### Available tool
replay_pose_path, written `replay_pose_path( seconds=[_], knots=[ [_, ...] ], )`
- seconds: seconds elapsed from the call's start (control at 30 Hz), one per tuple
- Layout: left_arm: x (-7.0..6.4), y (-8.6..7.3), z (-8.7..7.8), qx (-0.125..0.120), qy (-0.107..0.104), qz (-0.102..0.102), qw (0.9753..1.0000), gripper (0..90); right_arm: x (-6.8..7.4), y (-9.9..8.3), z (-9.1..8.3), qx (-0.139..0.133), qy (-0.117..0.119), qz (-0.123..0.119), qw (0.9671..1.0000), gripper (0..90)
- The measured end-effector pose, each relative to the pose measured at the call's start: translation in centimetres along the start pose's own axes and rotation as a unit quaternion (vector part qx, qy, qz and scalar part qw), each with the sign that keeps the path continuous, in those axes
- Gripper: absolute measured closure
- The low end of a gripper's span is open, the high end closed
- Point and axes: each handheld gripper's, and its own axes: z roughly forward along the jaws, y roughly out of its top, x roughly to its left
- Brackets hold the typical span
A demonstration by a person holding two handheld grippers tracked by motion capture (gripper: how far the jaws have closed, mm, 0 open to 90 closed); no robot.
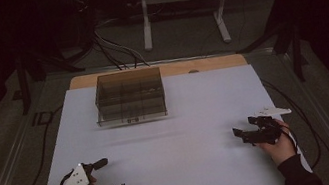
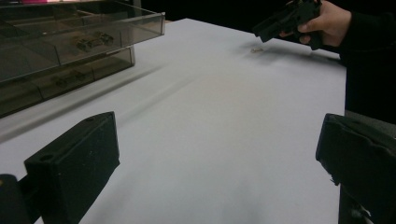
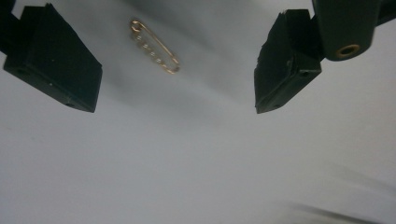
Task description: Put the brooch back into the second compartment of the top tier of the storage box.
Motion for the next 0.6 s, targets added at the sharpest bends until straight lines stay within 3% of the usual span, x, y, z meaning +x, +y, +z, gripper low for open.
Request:
replay_pose_path(
  seconds=[0.3, 0.53, 0.6],
  knots=[
    [-0.11, 0.07, 0.08, 0.001, -0.001, 0.001, 1.0000, 0.6, -0.76, -0.26, -0.03, 0.011, -0.019, 0.013, 0.9997, 36.5],
    [-0.01, 0.01, 0.02, 0.001, 0.001, -0.001, 1.0000, 0.6, -0.59, -0.58, 0.53, 0.041, -0.032, -0.010, 0.9986, 43.9],
    [-0.01, 0.02, 0.02, 0.000, -0.001, -0.002, 1.0000, 0.6, -0.34, -0.66, 0.79, 0.054, -0.043, -0.027, 0.9972, 49.3]
  ],
)
